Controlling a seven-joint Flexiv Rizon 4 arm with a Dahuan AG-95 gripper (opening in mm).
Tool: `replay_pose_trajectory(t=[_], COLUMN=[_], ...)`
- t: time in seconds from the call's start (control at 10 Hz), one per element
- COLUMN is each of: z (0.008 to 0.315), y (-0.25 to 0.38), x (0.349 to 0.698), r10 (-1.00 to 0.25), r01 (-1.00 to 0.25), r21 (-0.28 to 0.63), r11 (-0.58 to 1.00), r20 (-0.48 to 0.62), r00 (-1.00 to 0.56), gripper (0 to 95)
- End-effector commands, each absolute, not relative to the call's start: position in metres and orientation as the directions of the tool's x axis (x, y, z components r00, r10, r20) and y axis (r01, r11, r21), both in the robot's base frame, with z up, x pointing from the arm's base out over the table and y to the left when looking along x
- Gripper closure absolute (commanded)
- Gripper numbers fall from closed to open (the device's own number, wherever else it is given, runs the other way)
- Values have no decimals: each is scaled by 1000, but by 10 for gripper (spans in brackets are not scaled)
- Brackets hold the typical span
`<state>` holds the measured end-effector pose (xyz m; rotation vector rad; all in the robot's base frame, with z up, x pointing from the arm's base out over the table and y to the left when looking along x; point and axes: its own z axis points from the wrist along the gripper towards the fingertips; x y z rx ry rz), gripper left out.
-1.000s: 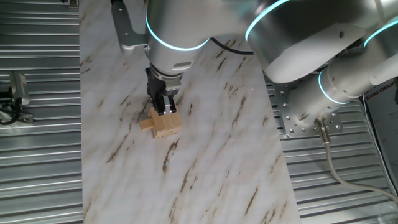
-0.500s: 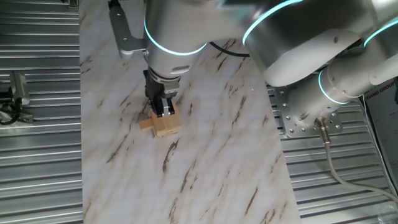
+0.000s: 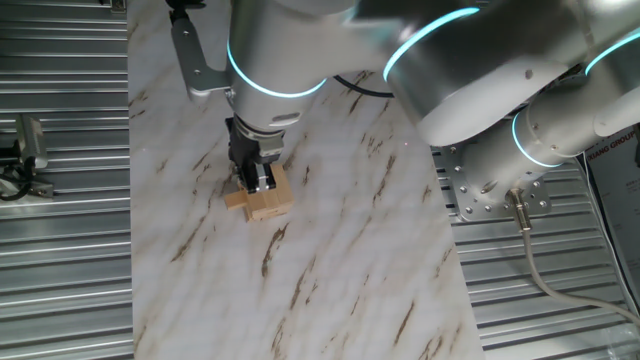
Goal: Play Jenga
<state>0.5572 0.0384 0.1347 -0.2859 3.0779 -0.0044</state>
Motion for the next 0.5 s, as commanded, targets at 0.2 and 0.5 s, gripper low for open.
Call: replay_pose_trajectory(t=[0.2,0.5], z=[131,126], y=[39,41], x=[558,561], r10=[-181,-178], r01=[-181,-177], r21=[-10,-12], r11=[983,984], r20=[-55,-66], r00=[-982,-982], gripper=[950,950])
